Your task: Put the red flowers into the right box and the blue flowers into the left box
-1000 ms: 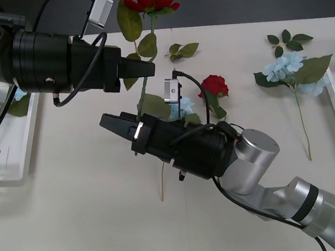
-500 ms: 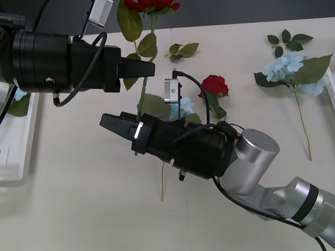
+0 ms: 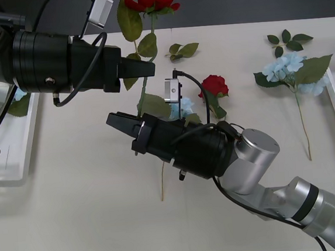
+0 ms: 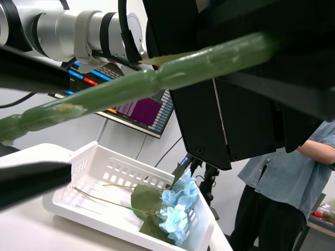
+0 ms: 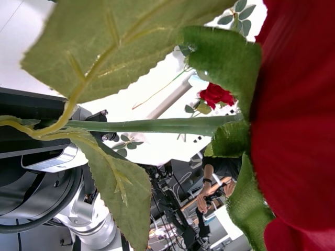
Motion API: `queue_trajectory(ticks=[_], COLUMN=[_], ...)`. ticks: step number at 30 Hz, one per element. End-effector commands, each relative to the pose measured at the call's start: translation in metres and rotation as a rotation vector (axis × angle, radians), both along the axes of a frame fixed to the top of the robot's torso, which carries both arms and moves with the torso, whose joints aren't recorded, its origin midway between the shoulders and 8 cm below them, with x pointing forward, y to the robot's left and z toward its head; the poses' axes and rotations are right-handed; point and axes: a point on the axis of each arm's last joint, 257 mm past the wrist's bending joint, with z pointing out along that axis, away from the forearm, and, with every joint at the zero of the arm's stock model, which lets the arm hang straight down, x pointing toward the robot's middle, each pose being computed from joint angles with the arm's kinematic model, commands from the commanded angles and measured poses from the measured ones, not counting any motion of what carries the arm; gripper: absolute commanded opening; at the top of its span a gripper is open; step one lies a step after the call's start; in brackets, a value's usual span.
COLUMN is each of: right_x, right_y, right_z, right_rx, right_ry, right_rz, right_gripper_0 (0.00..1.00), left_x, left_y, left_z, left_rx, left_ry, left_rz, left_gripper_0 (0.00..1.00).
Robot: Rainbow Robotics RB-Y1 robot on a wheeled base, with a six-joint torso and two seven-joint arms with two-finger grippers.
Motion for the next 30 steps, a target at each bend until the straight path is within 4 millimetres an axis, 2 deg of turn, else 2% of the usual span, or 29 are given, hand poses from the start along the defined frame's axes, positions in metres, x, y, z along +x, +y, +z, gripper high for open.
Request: queue_trajectory(ticks=[1,13,14,15,16,17,18,25,30], right_x=[0.005,0.007,0.007,0.009,0.009,0.010,0.011,0.016,0.027], right_y=[-0.006,-0.007,-0.007,-0.008,-0.008,-0.009,-0.010,-0.018,-0.047], right_z=[0.018,0.021,0.021,0.022,0.022,0.024,0.024,0.022,0.011], right_rx=[0.003,0.009,0.009,0.010,0.010,0.012,0.009,-0.006,-0.075], right_ry=[-0.037,-0.039,-0.039,-0.041,-0.041,-0.044,-0.046,-0.050,-0.066], right_rz=[0.004,0.001,0.001,-0.002,-0.002,-0.004,-0.006,-0.014,-0.028], right_gripper_0=[0.00,0.00,0.00,0.00,0.00,0.00,0.00,0.00,0.00], left_x=[-0.007,-0.007,-0.007,-0.007,-0.007,-0.007,-0.007,-0.007,-0.007], left_y=[-0.007,-0.007,-0.007,-0.007,-0.007,-0.007,-0.007,-0.007,-0.007], left_z=[0.015,0.015,0.015,0.015,0.015,0.015,0.015,0.015,0.015], left_rx=[0.005,0.005,0.005,0.005,0.005,0.005,0.005,0.005,0.005], left_ry=[-0.030,-0.030,-0.030,-0.030,-0.030,-0.030,-0.030,-0.030,-0.030], left_rz=[-0.025,-0.025,-0.025,-0.025,-0.025,-0.025,-0.025,-0.025,-0.025], left_gripper_0=[0.00,0.00,0.25,0.74,0.74,0.96,1.00,1.00,1.00])
